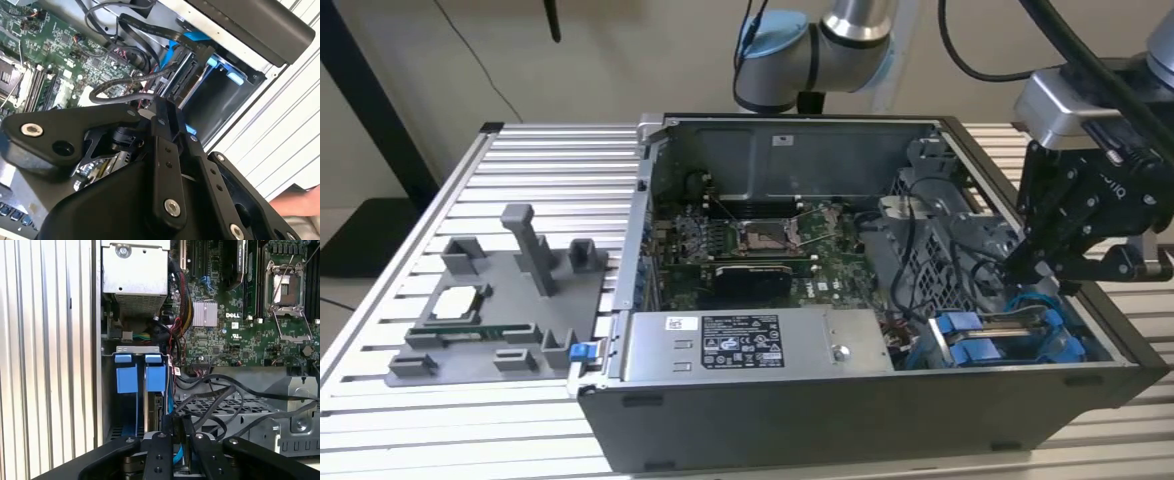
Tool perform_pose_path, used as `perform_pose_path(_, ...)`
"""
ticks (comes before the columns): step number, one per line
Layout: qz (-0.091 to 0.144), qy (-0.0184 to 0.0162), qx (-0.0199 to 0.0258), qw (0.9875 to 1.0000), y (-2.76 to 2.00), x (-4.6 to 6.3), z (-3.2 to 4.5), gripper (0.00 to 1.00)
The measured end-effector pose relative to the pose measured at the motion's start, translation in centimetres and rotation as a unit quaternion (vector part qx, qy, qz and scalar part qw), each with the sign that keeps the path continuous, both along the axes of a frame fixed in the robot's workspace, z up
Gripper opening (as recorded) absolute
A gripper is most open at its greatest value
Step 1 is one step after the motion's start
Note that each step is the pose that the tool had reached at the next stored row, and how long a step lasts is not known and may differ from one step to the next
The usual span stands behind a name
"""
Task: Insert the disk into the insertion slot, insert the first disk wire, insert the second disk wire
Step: 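Insert the disk into the insertion slot, then insert the first disk wire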
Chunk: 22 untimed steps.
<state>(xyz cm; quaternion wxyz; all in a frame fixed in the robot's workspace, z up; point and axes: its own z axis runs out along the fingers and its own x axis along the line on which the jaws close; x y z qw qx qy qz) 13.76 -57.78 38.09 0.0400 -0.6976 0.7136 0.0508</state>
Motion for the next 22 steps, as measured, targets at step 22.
perform_pose_path(22,0.000,0.0031,-0.0041,1.0000,-0.10,2.0,-2.45,0.00)
